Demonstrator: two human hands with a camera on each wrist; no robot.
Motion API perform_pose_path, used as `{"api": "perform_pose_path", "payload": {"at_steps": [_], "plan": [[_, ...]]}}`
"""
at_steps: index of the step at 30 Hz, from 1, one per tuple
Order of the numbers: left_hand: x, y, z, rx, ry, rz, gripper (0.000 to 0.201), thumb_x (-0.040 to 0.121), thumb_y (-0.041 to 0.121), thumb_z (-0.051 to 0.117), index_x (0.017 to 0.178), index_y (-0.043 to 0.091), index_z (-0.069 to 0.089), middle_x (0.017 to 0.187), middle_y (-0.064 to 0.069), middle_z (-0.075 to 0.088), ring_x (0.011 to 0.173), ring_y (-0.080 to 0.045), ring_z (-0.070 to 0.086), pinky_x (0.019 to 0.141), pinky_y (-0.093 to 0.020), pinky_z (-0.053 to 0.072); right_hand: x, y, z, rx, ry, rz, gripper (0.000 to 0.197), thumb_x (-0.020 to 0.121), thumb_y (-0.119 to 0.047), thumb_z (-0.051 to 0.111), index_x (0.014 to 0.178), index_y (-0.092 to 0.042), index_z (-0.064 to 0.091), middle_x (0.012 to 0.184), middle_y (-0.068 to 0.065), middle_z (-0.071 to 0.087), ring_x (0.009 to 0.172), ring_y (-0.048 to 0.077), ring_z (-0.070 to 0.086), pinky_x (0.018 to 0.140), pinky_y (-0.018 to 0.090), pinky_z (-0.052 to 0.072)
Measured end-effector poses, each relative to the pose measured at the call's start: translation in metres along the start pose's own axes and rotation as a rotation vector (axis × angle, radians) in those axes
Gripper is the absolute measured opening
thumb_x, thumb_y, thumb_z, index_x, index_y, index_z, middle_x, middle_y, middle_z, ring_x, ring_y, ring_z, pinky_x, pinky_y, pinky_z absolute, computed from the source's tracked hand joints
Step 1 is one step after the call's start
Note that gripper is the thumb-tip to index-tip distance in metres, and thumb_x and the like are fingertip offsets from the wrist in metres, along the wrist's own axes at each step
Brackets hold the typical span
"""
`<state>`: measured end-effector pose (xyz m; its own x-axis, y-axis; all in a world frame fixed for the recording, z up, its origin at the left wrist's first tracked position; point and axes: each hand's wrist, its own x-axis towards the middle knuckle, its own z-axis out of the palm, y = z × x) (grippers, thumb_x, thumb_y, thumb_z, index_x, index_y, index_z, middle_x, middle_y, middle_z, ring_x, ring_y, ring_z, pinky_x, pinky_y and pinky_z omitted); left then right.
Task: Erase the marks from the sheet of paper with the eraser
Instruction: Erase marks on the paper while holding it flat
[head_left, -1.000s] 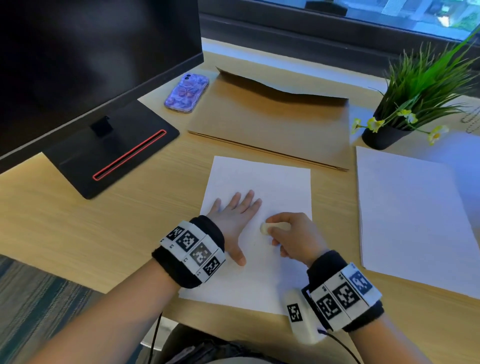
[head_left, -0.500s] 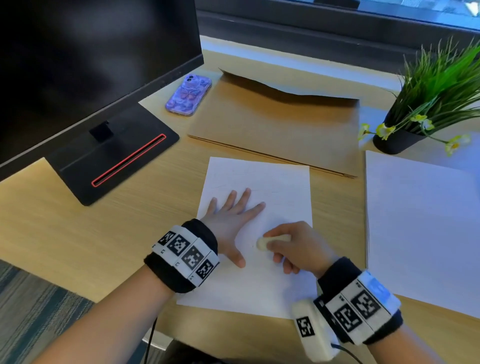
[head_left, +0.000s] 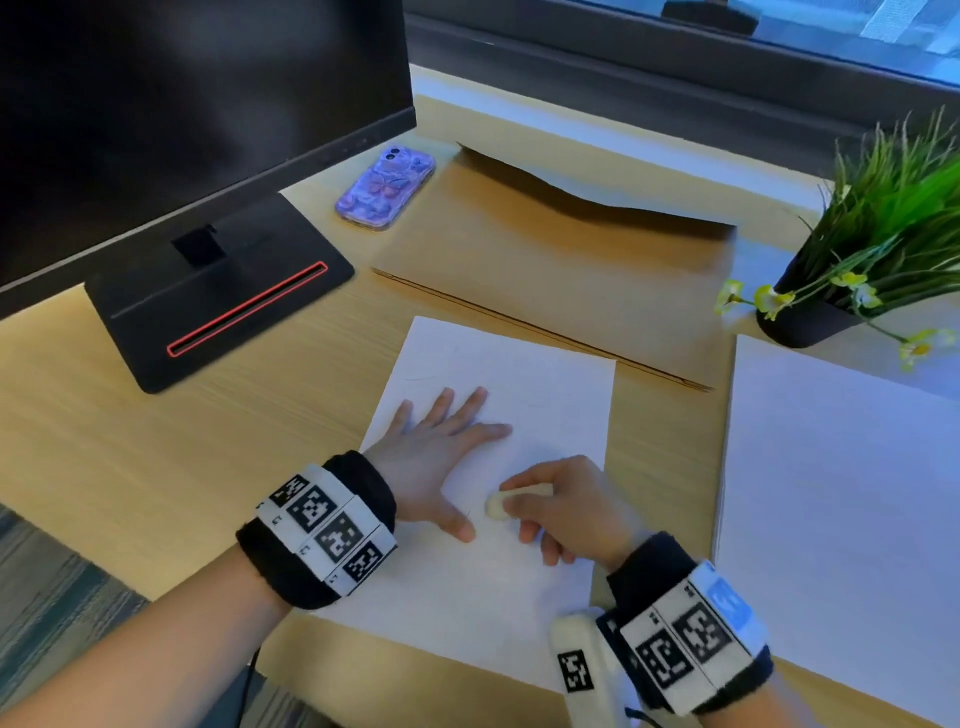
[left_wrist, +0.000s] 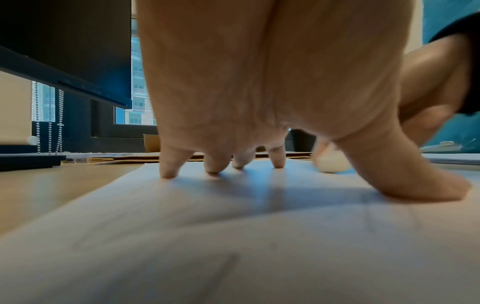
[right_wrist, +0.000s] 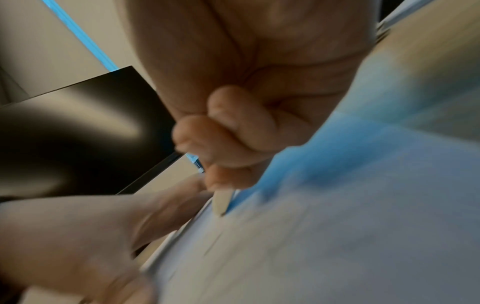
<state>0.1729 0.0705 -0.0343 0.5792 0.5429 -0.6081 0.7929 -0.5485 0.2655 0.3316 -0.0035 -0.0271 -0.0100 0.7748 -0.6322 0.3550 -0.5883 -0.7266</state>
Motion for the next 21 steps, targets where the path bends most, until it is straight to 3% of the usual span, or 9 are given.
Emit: {"api": "perform_pose_path", "payload": {"at_steps": [5, 9, 11, 15, 17, 21], "plan": [[-0.002, 0.002, 0.0, 0.035, -0.008, -0.009, 0.114, 0.07, 0.048, 0.075, 0.148, 0.04, -0.009, 0.152, 0.006, -0.031, 0.142, -0.024, -0.025, 0.112, -0.054, -0.008, 0.007, -0.003, -0.009, 0.089, 0.168, -0.015, 0.019, 0.092, -0.017, 0.057, 0.111, -0.014, 0.062, 0.061, 0.004, 0.058, 0.032, 0.007, 0.044, 0.035, 0.017, 0.034], [0.0, 0.002, -0.001, 0.066, -0.025, -0.008, 0.116, 0.072, 0.051, 0.072, 0.147, 0.038, -0.015, 0.152, 0.004, -0.032, 0.142, -0.027, -0.024, 0.112, -0.055, -0.006, -0.011, 0.005, 0.013, -0.022, -0.01, 0.009, 0.02, 0.09, -0.018, 0.059, 0.11, -0.016, 0.064, 0.059, 0.002, 0.058, 0.031, 0.008, 0.044, 0.034, 0.017, 0.033], [0.001, 0.002, -0.001, 0.077, -0.027, -0.008, 0.117, 0.071, 0.052, 0.072, 0.147, 0.037, -0.016, 0.152, 0.004, -0.032, 0.142, -0.027, -0.024, 0.112, -0.055, -0.006, -0.007, 0.003, 0.007, -0.021, -0.011, 0.025, 0.019, 0.089, -0.018, 0.06, 0.107, -0.015, 0.064, 0.057, 0.001, 0.059, 0.031, 0.007, 0.045, 0.035, 0.018, 0.035], [0.0, 0.003, 0.0, 0.096, -0.017, -0.011, 0.119, 0.071, 0.052, 0.073, 0.147, 0.034, -0.017, 0.153, 0.003, -0.03, 0.142, -0.026, -0.023, 0.112, -0.056, -0.004, 0.004, -0.002, -0.008, 0.091, 0.254, -0.011, 0.02, 0.091, -0.016, 0.058, 0.11, -0.012, 0.064, 0.058, 0.002, 0.058, 0.033, 0.009, 0.044, 0.035, 0.019, 0.033], [0.0, 0.002, 0.0, 0.085, -0.02, -0.01, 0.119, 0.071, 0.052, 0.073, 0.147, 0.033, -0.017, 0.153, 0.003, -0.031, 0.142, -0.026, -0.023, 0.112, -0.056, -0.004, 0.001, 0.0, -0.002, 0.118, 0.305, -0.012, 0.021, 0.092, -0.015, 0.057, 0.112, -0.012, 0.063, 0.059, 0.004, 0.057, 0.032, 0.01, 0.043, 0.034, 0.018, 0.032], [0.001, 0.001, 0.0, 0.097, -0.03, -0.005, 0.12, 0.071, 0.053, 0.073, 0.147, 0.033, -0.018, 0.152, 0.003, -0.031, 0.142, -0.028, -0.023, 0.112, -0.058, -0.003, -0.014, 0.006, 0.018, 0.056, 0.103, 0.026, 0.018, 0.091, -0.016, 0.059, 0.109, -0.015, 0.063, 0.057, 0.003, 0.056, 0.031, 0.01, 0.042, 0.034, 0.017, 0.031]]}}
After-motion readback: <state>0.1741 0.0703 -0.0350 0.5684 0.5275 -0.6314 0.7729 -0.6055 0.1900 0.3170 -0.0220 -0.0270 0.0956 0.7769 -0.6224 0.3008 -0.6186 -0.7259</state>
